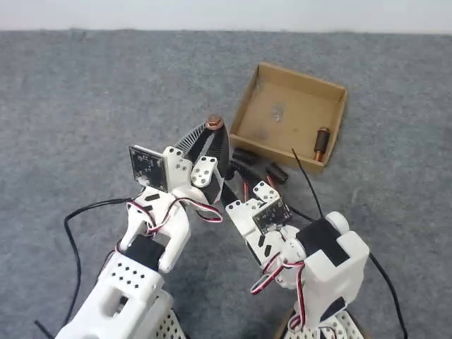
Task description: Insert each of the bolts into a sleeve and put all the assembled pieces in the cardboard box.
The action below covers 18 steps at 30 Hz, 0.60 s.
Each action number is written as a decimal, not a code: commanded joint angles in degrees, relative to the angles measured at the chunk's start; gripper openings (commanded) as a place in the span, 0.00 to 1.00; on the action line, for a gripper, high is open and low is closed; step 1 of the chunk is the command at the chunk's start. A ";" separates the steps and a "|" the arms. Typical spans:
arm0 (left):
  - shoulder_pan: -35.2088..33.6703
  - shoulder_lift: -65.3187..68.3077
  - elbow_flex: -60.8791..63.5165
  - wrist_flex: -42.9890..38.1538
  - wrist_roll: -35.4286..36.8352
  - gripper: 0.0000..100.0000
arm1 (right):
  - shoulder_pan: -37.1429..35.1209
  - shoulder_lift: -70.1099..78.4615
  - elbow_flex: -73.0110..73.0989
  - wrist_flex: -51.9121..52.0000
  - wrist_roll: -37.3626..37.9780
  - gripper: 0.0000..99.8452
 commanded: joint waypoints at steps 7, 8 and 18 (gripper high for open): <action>0.26 2.37 -1.01 -2.20 -0.79 0.01 | 1.27 -2.95 -1.58 -0.48 -0.79 0.01; 0.53 2.37 -0.92 -2.20 -0.70 0.01 | 1.89 -3.03 -1.67 -0.48 -0.79 0.01; 0.79 2.73 -0.75 -2.11 -0.53 0.01 | 3.30 -2.68 -2.11 -3.12 -0.79 0.01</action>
